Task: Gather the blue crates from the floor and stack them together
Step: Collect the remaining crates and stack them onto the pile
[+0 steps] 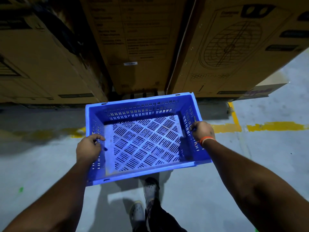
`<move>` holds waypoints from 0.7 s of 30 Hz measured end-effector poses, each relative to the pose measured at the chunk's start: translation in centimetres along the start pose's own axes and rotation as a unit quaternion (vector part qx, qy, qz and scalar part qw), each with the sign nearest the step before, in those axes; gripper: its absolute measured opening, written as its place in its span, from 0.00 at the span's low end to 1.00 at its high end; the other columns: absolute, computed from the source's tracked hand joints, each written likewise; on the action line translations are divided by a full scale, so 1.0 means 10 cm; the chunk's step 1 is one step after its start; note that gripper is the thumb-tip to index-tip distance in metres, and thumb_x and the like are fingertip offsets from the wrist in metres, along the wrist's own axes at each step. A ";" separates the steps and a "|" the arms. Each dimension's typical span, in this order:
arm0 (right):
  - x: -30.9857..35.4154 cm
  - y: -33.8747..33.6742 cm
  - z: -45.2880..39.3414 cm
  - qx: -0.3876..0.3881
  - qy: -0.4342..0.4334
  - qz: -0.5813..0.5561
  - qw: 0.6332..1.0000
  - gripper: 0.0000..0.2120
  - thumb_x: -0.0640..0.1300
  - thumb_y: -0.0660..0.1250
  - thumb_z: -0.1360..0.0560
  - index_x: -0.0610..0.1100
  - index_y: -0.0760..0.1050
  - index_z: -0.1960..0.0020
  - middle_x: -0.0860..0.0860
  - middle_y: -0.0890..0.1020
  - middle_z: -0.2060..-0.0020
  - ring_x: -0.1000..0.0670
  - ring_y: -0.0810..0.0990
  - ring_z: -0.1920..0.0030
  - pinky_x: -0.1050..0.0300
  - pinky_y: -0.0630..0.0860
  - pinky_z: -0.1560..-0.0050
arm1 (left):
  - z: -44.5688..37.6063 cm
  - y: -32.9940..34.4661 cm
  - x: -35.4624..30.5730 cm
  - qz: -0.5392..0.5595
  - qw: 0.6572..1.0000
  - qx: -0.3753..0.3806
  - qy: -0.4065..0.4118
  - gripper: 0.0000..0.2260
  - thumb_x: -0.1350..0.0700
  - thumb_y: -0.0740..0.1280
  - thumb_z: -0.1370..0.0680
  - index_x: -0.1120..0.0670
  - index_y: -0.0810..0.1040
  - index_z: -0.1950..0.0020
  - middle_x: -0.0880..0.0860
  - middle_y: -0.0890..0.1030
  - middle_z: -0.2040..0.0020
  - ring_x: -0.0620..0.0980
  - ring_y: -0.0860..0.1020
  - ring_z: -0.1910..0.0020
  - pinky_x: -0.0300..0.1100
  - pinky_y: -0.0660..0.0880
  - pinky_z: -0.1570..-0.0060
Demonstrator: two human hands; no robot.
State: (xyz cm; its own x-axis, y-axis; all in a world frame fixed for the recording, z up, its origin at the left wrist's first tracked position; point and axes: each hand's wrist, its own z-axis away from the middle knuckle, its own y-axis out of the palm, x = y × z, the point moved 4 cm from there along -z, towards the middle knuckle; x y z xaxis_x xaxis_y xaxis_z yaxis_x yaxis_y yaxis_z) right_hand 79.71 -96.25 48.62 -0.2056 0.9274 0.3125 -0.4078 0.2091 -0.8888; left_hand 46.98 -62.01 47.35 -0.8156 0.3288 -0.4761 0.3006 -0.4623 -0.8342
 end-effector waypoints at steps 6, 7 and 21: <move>0.07 -0.06 -0.06 -0.001 -0.009 0.028 1.000 0.08 0.40 0.68 0.33 0.50 0.83 0.58 0.46 0.86 0.56 0.42 0.83 0.54 0.55 0.78 0.52 | 0.01 0.03 -0.01 -0.005 1.000 -0.009 -0.005 0.13 0.63 0.65 0.29 0.45 0.81 0.56 0.50 0.80 0.68 0.55 0.77 0.65 0.42 0.71 0.63; 0.07 -0.06 -0.05 -0.004 -0.011 0.033 0.999 0.08 0.40 0.68 0.33 0.50 0.83 0.57 0.46 0.86 0.56 0.42 0.83 0.54 0.55 0.78 0.52 | 0.01 0.03 0.00 -0.008 1.000 -0.010 -0.005 0.13 0.63 0.64 0.29 0.45 0.81 0.56 0.49 0.80 0.68 0.55 0.77 0.66 0.42 0.71 0.62; -0.02 0.03 0.05 -0.010 -0.051 0.051 0.997 0.10 0.40 0.71 0.33 0.50 0.84 0.53 0.41 0.85 0.53 0.40 0.83 0.52 0.51 0.78 0.50 | 0.09 0.00 0.04 -0.015 0.999 0.005 0.032 0.13 0.63 0.67 0.31 0.46 0.80 0.55 0.52 0.79 0.67 0.55 0.77 0.64 0.41 0.69 0.64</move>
State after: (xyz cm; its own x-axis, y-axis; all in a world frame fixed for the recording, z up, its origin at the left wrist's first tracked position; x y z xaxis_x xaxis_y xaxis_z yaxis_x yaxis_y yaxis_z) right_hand 79.25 -96.56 48.47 -0.3351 0.9079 0.2519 -0.3628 0.1224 -0.9238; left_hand 46.21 -62.57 47.43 -0.7907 0.3951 -0.4676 0.2713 -0.4587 -0.8462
